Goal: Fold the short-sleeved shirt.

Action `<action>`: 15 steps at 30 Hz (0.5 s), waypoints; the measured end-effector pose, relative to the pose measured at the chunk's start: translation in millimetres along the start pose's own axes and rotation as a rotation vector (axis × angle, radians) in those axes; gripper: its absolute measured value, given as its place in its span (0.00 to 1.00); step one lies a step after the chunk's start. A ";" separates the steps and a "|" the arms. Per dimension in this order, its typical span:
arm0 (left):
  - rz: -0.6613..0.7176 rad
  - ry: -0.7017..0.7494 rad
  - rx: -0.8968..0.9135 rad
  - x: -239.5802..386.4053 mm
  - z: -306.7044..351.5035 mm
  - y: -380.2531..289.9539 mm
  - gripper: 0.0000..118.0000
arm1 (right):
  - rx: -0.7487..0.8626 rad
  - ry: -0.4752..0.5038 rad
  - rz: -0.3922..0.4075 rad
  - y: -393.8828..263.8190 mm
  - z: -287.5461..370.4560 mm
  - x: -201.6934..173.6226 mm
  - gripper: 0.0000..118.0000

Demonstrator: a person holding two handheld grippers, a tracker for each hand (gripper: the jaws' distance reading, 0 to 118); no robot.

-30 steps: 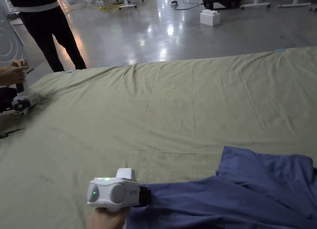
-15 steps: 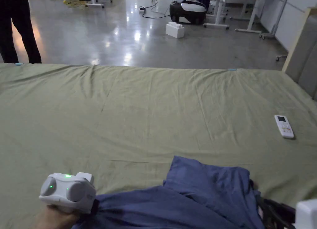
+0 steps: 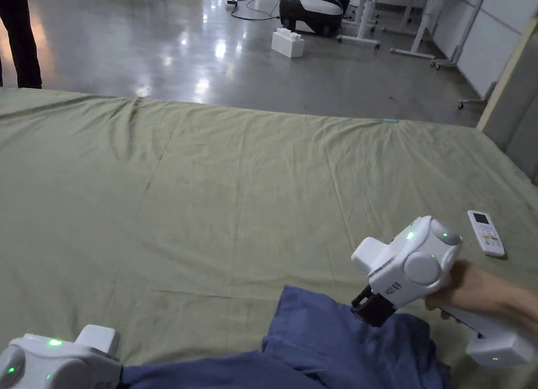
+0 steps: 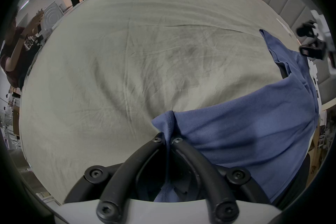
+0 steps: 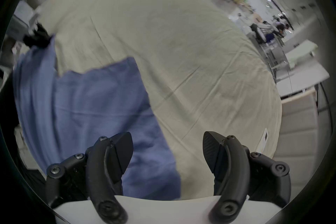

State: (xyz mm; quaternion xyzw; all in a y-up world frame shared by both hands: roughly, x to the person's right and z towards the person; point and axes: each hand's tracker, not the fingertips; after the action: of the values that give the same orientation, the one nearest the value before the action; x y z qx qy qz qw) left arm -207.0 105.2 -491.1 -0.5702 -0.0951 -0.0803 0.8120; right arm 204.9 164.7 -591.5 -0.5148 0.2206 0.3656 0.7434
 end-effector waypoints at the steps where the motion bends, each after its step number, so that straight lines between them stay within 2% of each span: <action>1: 0.004 -0.006 -0.001 -1.6 -1.0 0.6 0.04 | -0.040 0.021 0.023 2.7 -13.1 3.2 0.71; 4: 0.036 -0.040 0.004 -9.2 -3.3 0.2 0.04 | -0.069 0.053 0.036 4.7 -41.0 7.2 0.71; 7: 0.050 -0.059 0.012 -14.0 -4.3 -1.9 0.04 | -0.068 0.091 0.019 0.1 -59.6 9.7 0.80; 9: 0.050 -0.062 0.015 -13.4 -4.3 -2.1 0.04 | -0.057 0.085 0.030 -1.6 -60.2 13.8 0.78; 11: 0.050 -0.056 0.015 -10.3 -4.4 -0.4 0.04 | -0.071 0.130 -0.046 -3.9 -58.7 15.7 0.74; 13: 0.038 -0.049 0.012 -8.9 -4.5 0.3 0.04 | -0.048 0.202 -0.055 -5.2 -51.6 13.3 0.53; 14: 0.039 -0.049 0.012 -8.8 -4.5 0.6 0.04 | -0.044 0.177 -0.037 -6.7 -48.5 10.2 0.41; 15: 0.040 -0.050 0.013 -9.1 -4.4 0.5 0.04 | -0.034 0.193 -0.032 -7.6 -46.1 8.0 0.29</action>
State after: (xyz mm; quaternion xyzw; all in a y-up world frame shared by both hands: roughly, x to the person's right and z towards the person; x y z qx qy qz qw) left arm -215.4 101.5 -495.3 -0.5685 -0.1044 -0.0489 0.8146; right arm 218.1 123.0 -609.7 -0.5635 0.2764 0.3060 0.7158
